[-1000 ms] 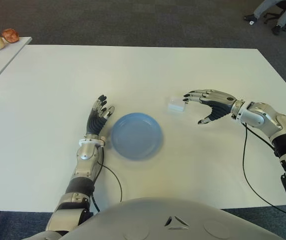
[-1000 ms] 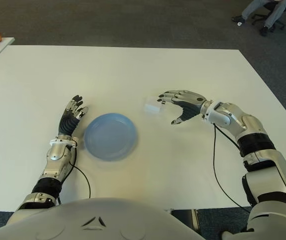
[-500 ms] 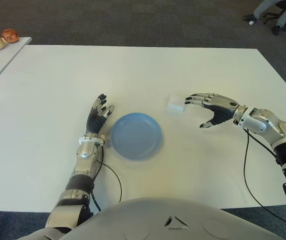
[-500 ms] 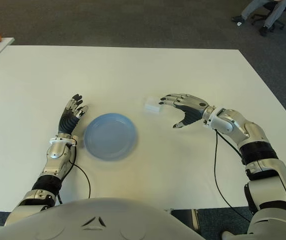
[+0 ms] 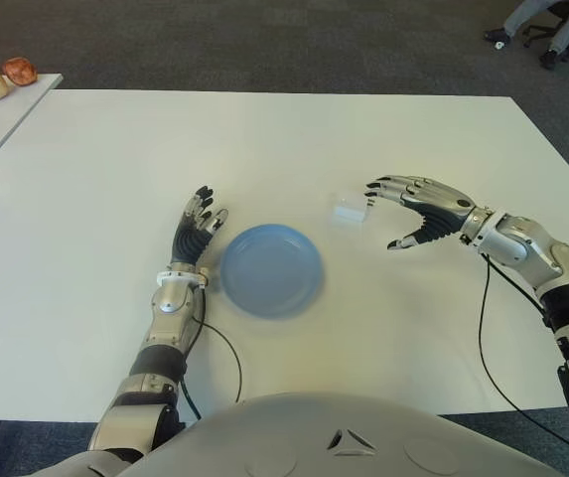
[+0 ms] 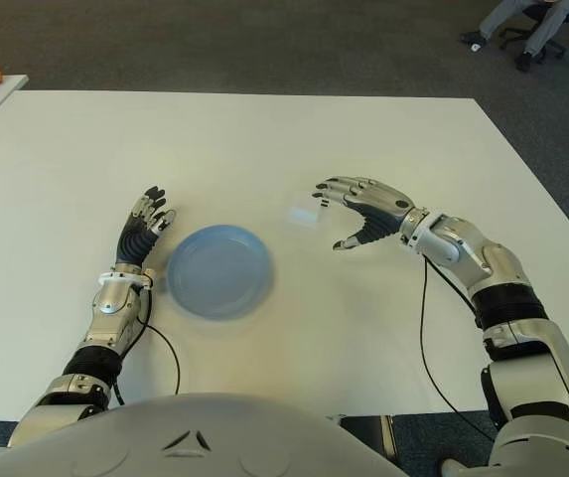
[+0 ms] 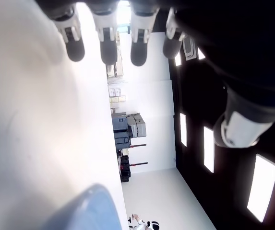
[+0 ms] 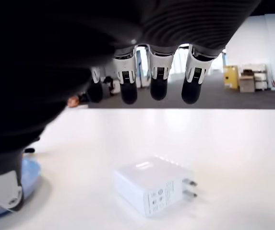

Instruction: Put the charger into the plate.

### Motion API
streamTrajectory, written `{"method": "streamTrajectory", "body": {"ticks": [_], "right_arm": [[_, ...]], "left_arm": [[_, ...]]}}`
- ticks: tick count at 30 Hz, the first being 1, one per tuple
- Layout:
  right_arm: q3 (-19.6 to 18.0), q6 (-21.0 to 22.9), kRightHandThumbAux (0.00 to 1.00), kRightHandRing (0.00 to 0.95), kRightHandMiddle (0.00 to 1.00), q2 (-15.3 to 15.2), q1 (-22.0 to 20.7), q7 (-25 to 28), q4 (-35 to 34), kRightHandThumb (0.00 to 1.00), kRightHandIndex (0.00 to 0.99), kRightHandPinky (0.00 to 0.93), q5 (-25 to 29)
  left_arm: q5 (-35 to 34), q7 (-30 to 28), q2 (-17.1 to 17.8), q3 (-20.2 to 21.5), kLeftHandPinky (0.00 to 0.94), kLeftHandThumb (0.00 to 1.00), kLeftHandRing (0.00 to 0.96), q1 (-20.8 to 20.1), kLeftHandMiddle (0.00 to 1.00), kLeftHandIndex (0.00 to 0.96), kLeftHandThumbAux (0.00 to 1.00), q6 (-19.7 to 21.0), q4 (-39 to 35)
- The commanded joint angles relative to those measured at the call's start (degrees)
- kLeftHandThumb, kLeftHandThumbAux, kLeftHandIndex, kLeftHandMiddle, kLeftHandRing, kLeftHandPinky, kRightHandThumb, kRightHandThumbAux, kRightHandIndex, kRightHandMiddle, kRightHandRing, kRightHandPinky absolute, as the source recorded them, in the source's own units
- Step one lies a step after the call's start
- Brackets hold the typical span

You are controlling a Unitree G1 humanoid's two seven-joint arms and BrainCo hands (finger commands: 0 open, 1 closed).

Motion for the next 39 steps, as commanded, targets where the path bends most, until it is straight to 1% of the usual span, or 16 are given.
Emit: {"method": "streamTrajectory", "body": {"ticks": [1, 5, 8, 10, 13, 17, 20, 25, 34, 39], "right_arm": [[0.45, 3.38, 0.502, 0.000, 0.002, 4.46, -0.86, -4.62, 1.08, 0.063, 0.000, 0.000, -2.83], [2.22, 6.83, 0.469, 0.000, 0.000, 8.17, -2.50, -8.29, 3.51, 0.133, 0.000, 0.000, -5.89], [3.73, 9.68, 0.441, 0.000, 0.000, 11.54, -5.11, -12.16, 7.85, 0.181, 0.000, 0.000, -8.11], [4.51, 10.98, 0.420, 0.000, 0.000, 13.43, -6.72, -14.30, 10.85, 0.208, 0.000, 0.000, -8.75], [5.13, 11.86, 0.384, 0.000, 0.000, 15.45, -8.55, -16.35, 14.48, 0.243, 0.000, 0.000, -8.61], [5.68, 11.80, 0.359, 0.000, 0.000, 16.47, -9.85, -17.55, 17.12, 0.258, 0.000, 0.000, -7.83], [6.31, 12.16, 0.333, 0.000, 0.000, 18.05, -11.30, -18.43, 19.70, 0.265, 0.000, 0.000, -7.63], [9.00, 12.53, 0.286, 0.000, 0.000, 20.74, -13.81, -22.14, 24.35, 0.288, 0.000, 0.000, -9.45], [12.29, 12.90, 0.244, 0.000, 0.000, 22.94, -16.68, -25.51, 29.84, 0.295, 0.000, 0.000, -10.15], [13.58, 14.60, 0.224, 0.000, 0.000, 24.66, -17.96, -26.18, 32.70, 0.300, 0.000, 0.000, -10.12]], "left_arm": [[0.49, -0.09, -0.37, -0.25, 0.099, 0.000, 0.095, 3.33, 0.102, 0.036, 0.527, 3.50, 4.89], [0.47, -0.14, -0.32, -0.29, 0.096, 0.000, 0.093, 3.28, 0.101, 0.036, 0.529, 3.68, 4.99], [0.43, -0.22, -0.31, -0.31, 0.094, 0.000, 0.092, 3.23, 0.100, 0.036, 0.532, 3.65, 5.22], [0.40, -0.23, -0.35, -0.31, 0.087, 0.000, 0.089, 3.16, 0.098, 0.035, 0.533, 3.39, 5.44], [0.36, -0.18, -0.49, -0.34, 0.081, 0.000, 0.081, 3.25, 0.091, 0.030, 0.531, 3.15, 5.25], [0.48, 0.07, -0.64, -0.45, 0.087, 0.000, 0.080, 3.43, 0.088, 0.029, 0.528, 3.33, 4.84], [0.60, 0.30, -0.70, -0.56, 0.096, 0.000, 0.082, 3.56, 0.089, 0.029, 0.526, 3.64, 4.52], [0.29, 0.18, -0.81, -0.35, 0.101, 0.000, 0.087, 3.50, 0.093, 0.033, 0.518, 3.28, 5.04], [0.01, 0.21, -1.19, -0.14, 0.100, 0.000, 0.087, 3.67, 0.094, 0.039, 0.518, 2.27, 5.11], [0.43, 0.57, -1.32, -0.34, 0.108, 0.000, 0.092, 4.05, 0.099, 0.049, 0.511, 2.46, 4.31]]}}
